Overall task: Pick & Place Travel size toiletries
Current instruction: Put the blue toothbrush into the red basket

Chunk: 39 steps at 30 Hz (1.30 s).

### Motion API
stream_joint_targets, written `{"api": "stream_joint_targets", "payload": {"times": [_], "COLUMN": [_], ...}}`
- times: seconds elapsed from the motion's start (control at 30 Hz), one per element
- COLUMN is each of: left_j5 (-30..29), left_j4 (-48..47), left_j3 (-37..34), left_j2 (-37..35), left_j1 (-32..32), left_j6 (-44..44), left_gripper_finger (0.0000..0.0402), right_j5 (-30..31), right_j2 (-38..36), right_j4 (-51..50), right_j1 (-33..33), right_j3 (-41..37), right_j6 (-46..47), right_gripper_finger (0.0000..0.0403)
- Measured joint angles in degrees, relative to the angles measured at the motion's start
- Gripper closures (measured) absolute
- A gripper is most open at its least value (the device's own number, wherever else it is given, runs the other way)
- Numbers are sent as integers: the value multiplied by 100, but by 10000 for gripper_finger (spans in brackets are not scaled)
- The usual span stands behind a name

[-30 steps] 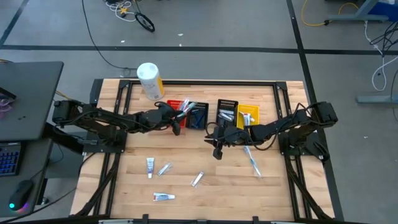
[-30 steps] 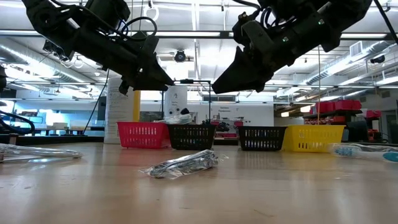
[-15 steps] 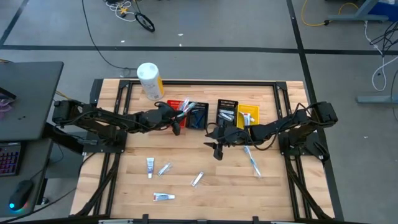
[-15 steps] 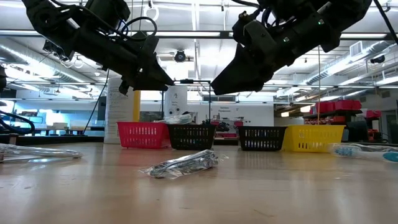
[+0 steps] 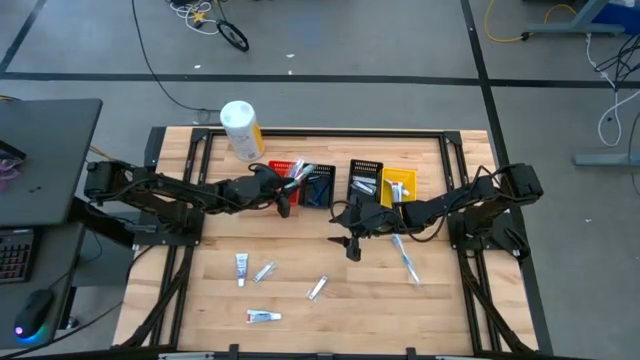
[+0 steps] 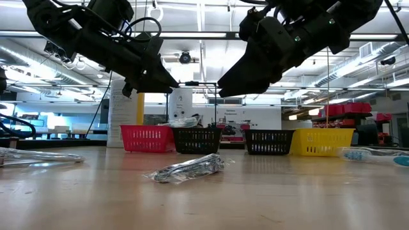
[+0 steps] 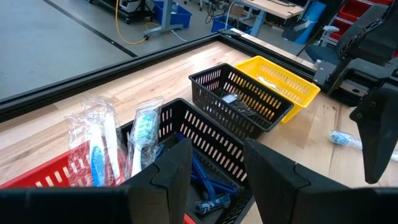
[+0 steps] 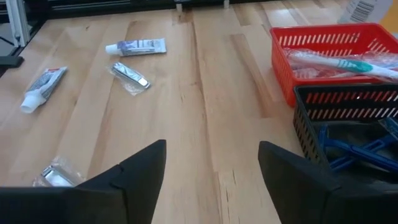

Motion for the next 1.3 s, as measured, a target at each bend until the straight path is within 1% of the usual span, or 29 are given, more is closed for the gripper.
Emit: {"api": "stream_joint_targets", "payload": {"times": [0.9, 1.03, 1.07, 1.17, 1.3], "left_j5": [-2, -85, -44, 344, 908], "left_j4": [2, 125, 113, 114, 112], "left_j3": [0, 0, 0, 0, 0], "left_j2": [2, 2, 2, 2, 2], "left_j1": [0, 0, 0, 2, -21], "left_j6": [0, -25, -103, -470, -366], "left_gripper_finger": [246, 246, 246, 246, 246], "right_j5": [9, 9, 9, 10, 9], "right_j2": [0, 0, 0, 0, 0], "right_j4": [-26, -27, -27, -27, -59], "right_j1": [-2, -2, -2, -2, -2], "right_j3": [0, 0, 0, 0, 0], "right_j6": [2, 2, 2, 2, 3], "right_gripper_finger": [138, 138, 138, 138, 138]}}
